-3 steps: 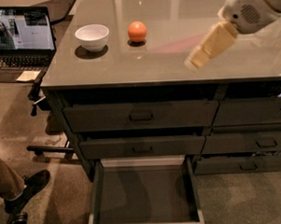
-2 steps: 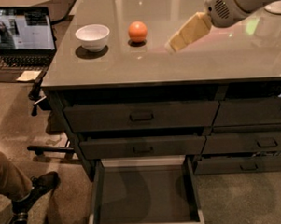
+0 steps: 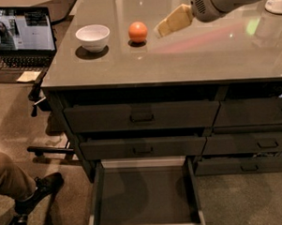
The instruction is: Place orange into bottom drawer
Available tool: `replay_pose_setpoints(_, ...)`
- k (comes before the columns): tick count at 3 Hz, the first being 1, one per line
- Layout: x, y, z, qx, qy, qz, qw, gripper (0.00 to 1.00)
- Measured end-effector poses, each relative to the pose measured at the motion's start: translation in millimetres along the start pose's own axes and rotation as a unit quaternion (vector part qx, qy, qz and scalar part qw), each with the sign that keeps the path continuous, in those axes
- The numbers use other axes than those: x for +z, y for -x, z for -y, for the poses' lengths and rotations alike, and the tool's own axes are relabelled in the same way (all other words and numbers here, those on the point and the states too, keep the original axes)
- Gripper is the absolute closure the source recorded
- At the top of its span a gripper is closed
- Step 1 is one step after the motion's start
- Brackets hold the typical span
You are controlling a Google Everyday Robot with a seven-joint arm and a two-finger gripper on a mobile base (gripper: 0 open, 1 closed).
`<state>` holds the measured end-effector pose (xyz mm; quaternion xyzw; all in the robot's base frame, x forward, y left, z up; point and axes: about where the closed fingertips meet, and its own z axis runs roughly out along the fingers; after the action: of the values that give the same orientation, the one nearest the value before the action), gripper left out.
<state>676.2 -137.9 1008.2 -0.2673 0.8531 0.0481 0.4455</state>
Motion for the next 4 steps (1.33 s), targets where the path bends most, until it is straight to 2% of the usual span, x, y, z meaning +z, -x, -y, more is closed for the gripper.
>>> replay_pose_setpoints(1, 0, -1, 0, 0.002, 0.001, -0.001, 1.0, 0.0)
replay_pose_setpoints(2, 9, -3, 2, 0.022, -0.003, -0.008, 0.9997, 0.0)
replay_pose_setpoints(3, 53, -6, 13, 0.046, -0.019, -0.008, 0.9987, 0.0)
replay_pose_setpoints(4, 107, -8, 37, 0.064, -0.03, 0.014, 0.9974, 0.0)
